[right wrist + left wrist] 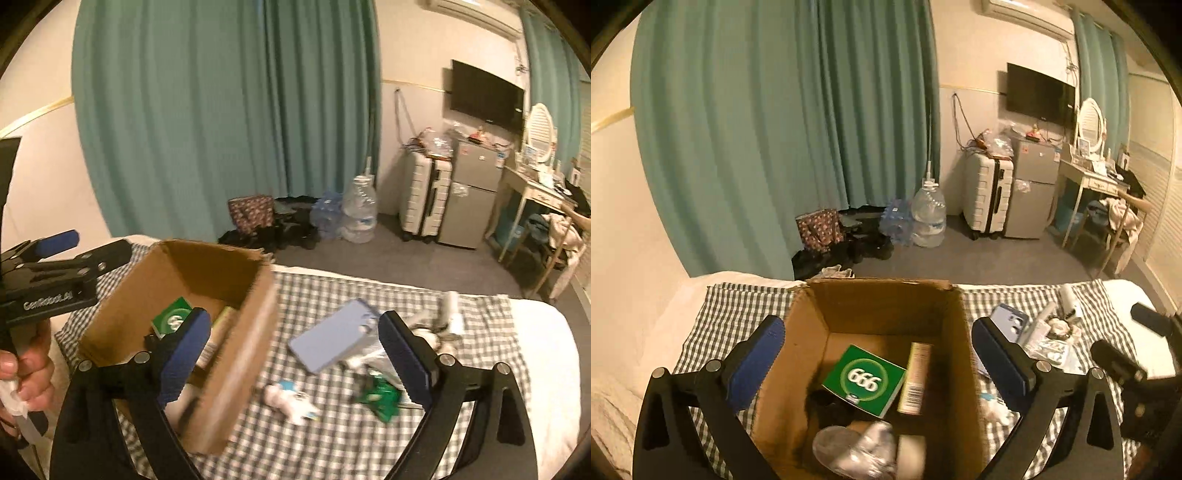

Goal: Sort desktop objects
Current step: 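Move both open tools back over the items on the bedspread, then grasp the white plush toy with the left tool while the right grasps the blue tissue pack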

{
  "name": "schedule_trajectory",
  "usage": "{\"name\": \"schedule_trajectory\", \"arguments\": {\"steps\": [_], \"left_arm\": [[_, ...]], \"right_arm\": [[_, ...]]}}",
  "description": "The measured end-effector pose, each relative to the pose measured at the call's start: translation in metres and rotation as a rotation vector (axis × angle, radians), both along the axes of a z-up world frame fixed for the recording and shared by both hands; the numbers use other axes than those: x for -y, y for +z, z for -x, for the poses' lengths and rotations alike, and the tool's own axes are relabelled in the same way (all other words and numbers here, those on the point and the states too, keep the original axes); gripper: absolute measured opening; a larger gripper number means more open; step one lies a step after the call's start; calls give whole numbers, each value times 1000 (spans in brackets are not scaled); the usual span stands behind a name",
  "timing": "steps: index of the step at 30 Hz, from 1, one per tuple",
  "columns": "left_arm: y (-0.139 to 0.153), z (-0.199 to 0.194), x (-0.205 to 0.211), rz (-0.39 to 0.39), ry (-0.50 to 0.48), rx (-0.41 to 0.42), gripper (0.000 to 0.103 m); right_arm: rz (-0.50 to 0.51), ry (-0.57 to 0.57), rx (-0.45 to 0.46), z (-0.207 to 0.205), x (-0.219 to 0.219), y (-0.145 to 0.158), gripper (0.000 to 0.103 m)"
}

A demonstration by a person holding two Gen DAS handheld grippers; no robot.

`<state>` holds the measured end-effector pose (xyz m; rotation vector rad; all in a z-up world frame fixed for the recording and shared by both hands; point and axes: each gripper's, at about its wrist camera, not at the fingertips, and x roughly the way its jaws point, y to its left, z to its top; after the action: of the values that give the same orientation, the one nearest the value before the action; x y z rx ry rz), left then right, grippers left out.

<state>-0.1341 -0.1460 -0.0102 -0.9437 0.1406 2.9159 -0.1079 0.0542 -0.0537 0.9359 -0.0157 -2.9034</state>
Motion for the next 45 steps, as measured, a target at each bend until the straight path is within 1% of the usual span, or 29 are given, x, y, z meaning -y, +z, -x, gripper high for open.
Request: {"name": "schedule_trajectory", "arguments": {"steps": [6, 9, 11, 14, 17, 19, 20, 22, 24, 28, 29, 32, 35, 36, 37, 39, 42, 43, 45], "left_arm": [[0, -14, -38, -16, -61, -12, 103], [-3, -18, -64, 29, -89, -31, 103], [-9, -22, -84, 57, -115, -33, 103], [-24, -26, -116, 91, -154, -22, 103], [-44, -26, -141, 111, -177, -42, 103], [-61, -22, -157, 129, -167, -25, 103], [-67, -22, -163, 120, -164, -19, 103], [-82, -23, -173, 94, -170, -12, 103], [-96, -21, -182, 95, -165, -1, 103], [-142, -11, -191, 90, -138, 53, 103], [-155, -9, -190, 98, -123, 69, 103], [-181, -6, -190, 138, -112, 116, 103], [-197, -5, -185, 128, -94, 148, 103], [-202, -6, -183, 130, -84, 147, 103], [-206, -7, -183, 150, -83, 137, 103], [-212, -9, -188, 192, -86, 135, 103], [-222, -4, -187, 189, -41, 166, 103], [-228, -1, -187, 211, -8, 175, 103], [-237, 3, -192, 260, 26, 179, 103]], "right_arm": [[1, -47, -6, -17, -47, 12, 95], [-3, -81, -15, -26, -69, 13, 95], [13, -105, -9, -30, -88, 10, 95], [37, -140, 7, -33, -111, 3, 95], [57, -165, 25, -36, -130, -6, 95], [62, -178, 37, -38, -141, -11, 95], [65, -184, 43, -39, -146, -14, 95], [75, -193, 63, -39, -154, -23, 95], [73, -197, 80, -39, -163, -32, 95], [58, -203, 120, -34, -176, -56, 95], [52, -198, 128, -33, -177, -63, 95], [29, -187, 165, -27, -180, -88, 95], [71, -175, 206, -20, -183, -112, 95], [78, -172, 214, -18, -184, -119, 91], [85, -166, 219, -16, -184, -125, 84], [95, -152, 240, -9, -185, -138, 81], [119, -142, 274, 4, -183, -157, 81], [128, -140, 283, 7, -182, -161, 81], [134, -135, 291, 15, -181, -169, 81]]}}
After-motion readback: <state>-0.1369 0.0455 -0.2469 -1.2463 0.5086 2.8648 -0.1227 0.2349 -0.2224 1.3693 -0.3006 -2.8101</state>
